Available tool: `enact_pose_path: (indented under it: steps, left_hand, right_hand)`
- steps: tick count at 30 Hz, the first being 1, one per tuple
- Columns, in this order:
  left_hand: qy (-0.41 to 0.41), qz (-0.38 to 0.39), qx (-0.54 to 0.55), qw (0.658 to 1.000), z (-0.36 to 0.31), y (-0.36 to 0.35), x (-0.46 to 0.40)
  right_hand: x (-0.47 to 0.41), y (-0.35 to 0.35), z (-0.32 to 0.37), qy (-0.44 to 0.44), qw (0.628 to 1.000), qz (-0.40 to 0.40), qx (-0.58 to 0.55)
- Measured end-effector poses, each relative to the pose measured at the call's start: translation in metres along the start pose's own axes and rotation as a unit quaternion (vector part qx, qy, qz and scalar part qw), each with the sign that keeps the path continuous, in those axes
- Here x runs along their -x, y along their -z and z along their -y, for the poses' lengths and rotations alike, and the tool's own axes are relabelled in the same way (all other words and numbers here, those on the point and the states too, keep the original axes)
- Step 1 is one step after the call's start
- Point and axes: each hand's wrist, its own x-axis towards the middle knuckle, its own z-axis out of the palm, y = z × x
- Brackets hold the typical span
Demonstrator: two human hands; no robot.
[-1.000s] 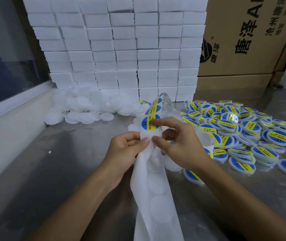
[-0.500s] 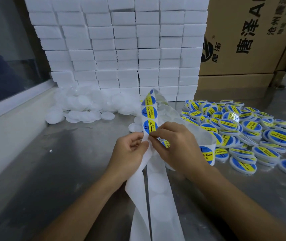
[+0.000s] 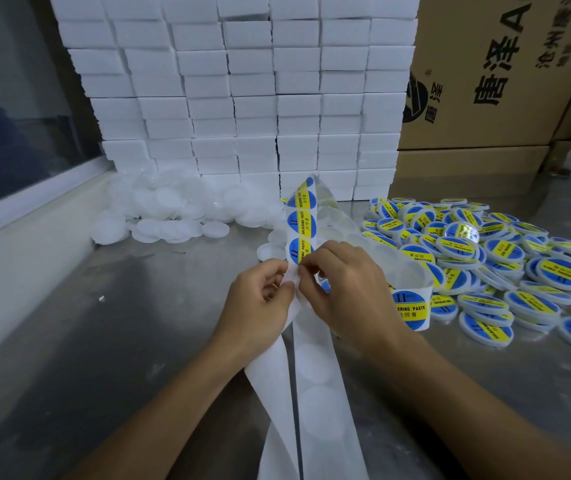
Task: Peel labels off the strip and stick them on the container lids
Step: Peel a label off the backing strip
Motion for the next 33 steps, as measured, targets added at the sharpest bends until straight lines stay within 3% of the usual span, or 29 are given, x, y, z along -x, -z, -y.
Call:
enact_pose_path:
  steps: [5, 9, 12, 14, 16, 18, 22, 27, 33]
  left_hand:
    - [-0.004, 0.002, 0.008, 1.0, 0.003, 0.0, 0.002]
    - [0.011, -0.004, 0.014, 1.0, 0.008, 0.003, 0.001]
    - [0.022, -0.009, 0.018, 1.0, 0.014, 0.004, -0.001]
    - [0.026, -0.018, 0.011, 0.999, 0.018, 0.004, -0.002]
    - [0.02, -0.03, -0.003, 0.999, 0.022, 0.005, -0.004]
    - [0.001, -0.04, -0.021, 0.999, 0.026, 0.005, -0.005]
    - [-0.048, -0.087, -0.073, 0.992, 0.029, 0.004, -0.005]
    - [0.046, -0.174, -0.117, 0.977, 0.041, 0.013, -0.032]
    - [0.067, -0.098, -0.364, 0.924, 0.076, 0.032, -0.096]
  right_hand:
    - [0.0, 0.003, -0.004, -0.091, 0.991, -0.005, -0.096]
    - [-0.003, 0.007, -0.008, -0.246, 0.946, -0.021, -0.212]
    - [-0.008, 0.011, -0.013, -0.393, 0.857, -0.02, -0.334]
    - [-0.01, 0.016, -0.015, -0.475, 0.765, -0.009, -0.436]
    - [-0.013, 0.021, -0.016, -0.518, 0.662, -0.014, -0.541]
    - [-0.014, 0.024, -0.016, -0.526, 0.613, -0.027, -0.589]
    - [-0.012, 0.024, -0.013, -0.478, 0.653, -0.062, -0.585]
    - [-0.012, 0.027, -0.008, -0.408, 0.748, -0.083, -0.518]
    - [-0.01, 0.023, -0.007, -0.344, 0.803, -0.087, -0.479]
